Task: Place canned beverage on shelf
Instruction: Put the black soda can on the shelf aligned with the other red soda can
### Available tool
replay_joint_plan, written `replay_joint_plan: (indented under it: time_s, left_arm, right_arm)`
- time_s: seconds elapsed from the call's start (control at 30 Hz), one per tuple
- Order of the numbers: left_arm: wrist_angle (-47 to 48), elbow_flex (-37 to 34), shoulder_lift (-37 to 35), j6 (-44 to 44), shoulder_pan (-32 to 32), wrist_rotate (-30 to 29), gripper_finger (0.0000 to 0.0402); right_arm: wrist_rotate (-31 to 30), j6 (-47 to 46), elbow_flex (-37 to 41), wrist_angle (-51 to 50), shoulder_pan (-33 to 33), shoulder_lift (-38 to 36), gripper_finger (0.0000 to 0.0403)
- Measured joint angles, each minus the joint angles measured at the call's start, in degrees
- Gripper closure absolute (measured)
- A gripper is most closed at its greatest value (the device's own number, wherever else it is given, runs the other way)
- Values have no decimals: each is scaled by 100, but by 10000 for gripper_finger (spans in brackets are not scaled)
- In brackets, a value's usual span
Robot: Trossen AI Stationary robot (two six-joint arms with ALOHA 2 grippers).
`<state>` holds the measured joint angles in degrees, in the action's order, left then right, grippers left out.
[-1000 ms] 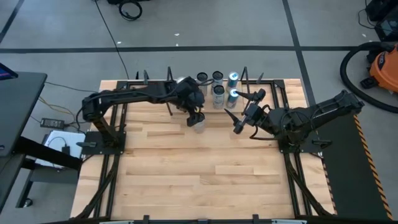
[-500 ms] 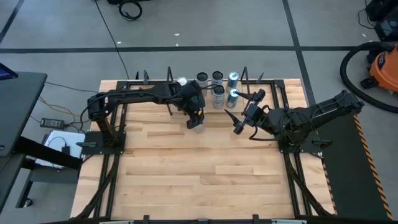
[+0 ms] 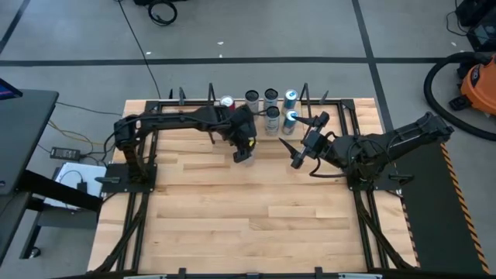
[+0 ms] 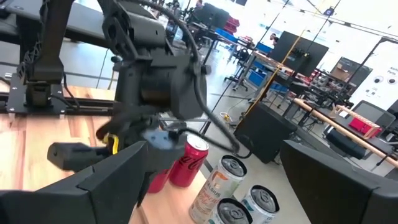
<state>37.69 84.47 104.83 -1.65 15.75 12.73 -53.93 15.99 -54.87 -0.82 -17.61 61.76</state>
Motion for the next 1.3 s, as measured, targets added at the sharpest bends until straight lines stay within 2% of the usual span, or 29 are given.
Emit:
replay_joint_plan:
  time_s: [0.27, 0.83, 1.17, 1.3]
  left_arm:
    - [112, 0, 210, -334, -2, 140, 86]
    - [117, 0, 208, -232, -102, 79, 86]
    - [98, 0, 202, -267, -119, 28, 139]
    - [105, 0, 202, -398, -122, 33, 140]
  right_arm:
    - [-24, 0, 0, -28, 0, 0, 27]
    - [-33, -10, 0, -215, 0, 0, 27]
    - [-10, -295, 0, -369, -1, 0, 27]
    - [0, -292, 0, -369, 0, 0, 27]
